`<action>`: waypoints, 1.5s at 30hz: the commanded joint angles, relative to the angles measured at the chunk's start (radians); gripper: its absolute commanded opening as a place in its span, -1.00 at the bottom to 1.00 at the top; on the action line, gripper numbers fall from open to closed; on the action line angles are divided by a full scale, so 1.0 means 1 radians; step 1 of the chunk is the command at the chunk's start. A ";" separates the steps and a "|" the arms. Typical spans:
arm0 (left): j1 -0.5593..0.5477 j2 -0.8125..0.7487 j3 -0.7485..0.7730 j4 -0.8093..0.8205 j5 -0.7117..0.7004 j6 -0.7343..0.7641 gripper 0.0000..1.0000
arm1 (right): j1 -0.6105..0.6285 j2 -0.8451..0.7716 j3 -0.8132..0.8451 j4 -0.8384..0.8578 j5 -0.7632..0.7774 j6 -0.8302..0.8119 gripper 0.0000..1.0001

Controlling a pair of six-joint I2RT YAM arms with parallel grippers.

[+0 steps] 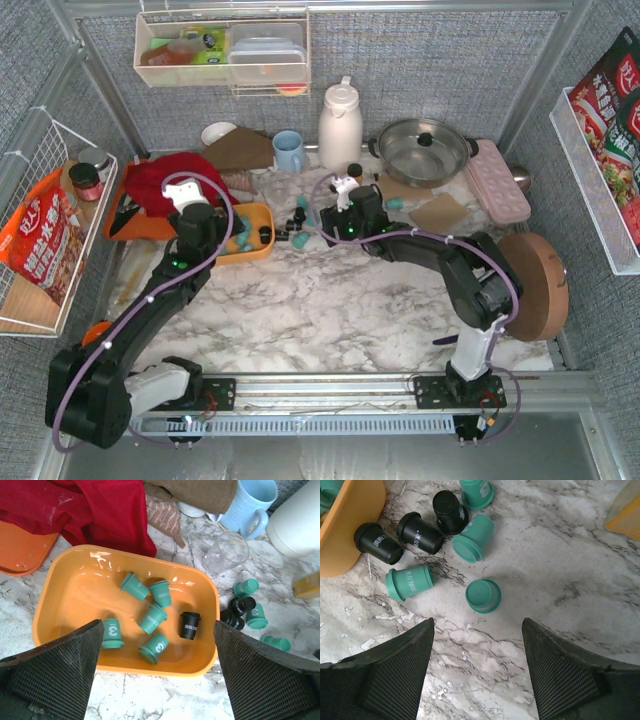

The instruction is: Mix the coffee capsules in the storage basket

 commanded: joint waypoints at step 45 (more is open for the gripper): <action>0.002 -0.203 -0.079 0.036 0.144 0.009 0.99 | 0.082 0.259 0.370 -0.321 0.241 -0.053 -0.37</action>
